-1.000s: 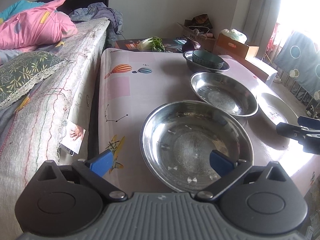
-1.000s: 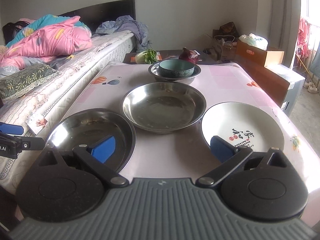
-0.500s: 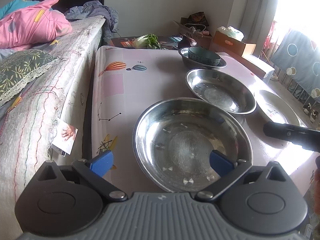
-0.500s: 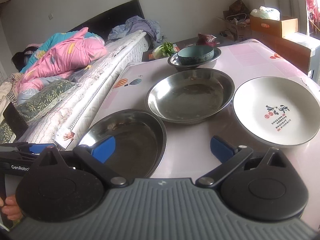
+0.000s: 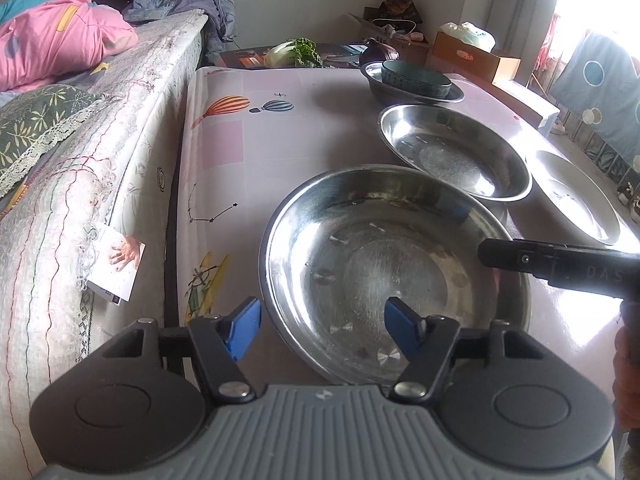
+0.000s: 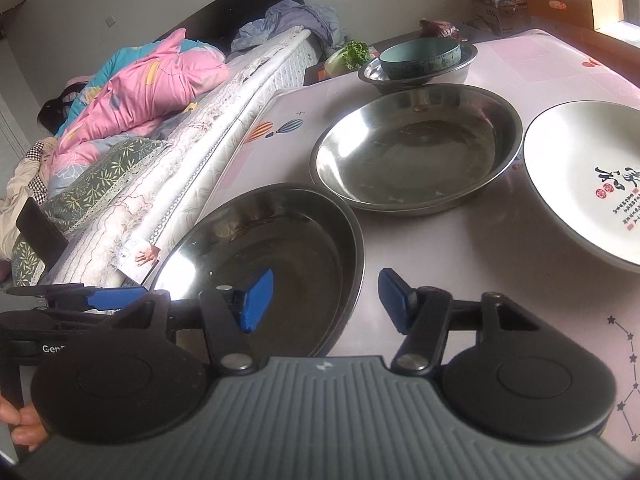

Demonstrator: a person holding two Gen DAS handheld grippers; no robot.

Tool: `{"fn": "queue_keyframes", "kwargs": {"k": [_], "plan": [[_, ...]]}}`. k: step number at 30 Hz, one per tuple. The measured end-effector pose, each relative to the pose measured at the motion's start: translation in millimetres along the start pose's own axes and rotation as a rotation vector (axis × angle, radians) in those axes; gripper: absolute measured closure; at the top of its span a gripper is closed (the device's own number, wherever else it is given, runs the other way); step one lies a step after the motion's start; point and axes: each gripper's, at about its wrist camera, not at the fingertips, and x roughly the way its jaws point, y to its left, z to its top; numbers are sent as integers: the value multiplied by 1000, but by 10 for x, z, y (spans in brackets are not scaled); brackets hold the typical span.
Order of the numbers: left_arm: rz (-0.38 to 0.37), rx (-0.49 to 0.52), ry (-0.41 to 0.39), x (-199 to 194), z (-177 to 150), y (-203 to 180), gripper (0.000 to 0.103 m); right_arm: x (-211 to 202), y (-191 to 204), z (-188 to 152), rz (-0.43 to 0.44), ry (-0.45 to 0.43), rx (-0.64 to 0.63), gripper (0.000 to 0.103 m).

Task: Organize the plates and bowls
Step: 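Close the right tool on the basin rim while the left tool grips the opposite rim, then lift the steel basin off the table with both tools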

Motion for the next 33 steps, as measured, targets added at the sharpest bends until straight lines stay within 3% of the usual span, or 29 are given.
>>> {"fn": "queue_keyframes", "kwargs": {"k": [3, 7, 10, 20, 33], "plan": [[0, -12, 17, 49, 2, 29, 47, 86, -32, -1, -4, 16, 2, 59], [4, -49, 31, 80, 17, 93, 57, 140, -90, -9, 5, 30, 23, 81], [-11, -84, 42, 80, 20, 149, 63, 147, -96, -18, 1, 28, 24, 86], [-92, -118, 74, -40, -52, 164, 64, 11, -149, -105, 2, 41, 25, 88], [-33, -47, 91, 164, 39, 57, 60, 79, -159, -138, -12, 45, 24, 88]]}}
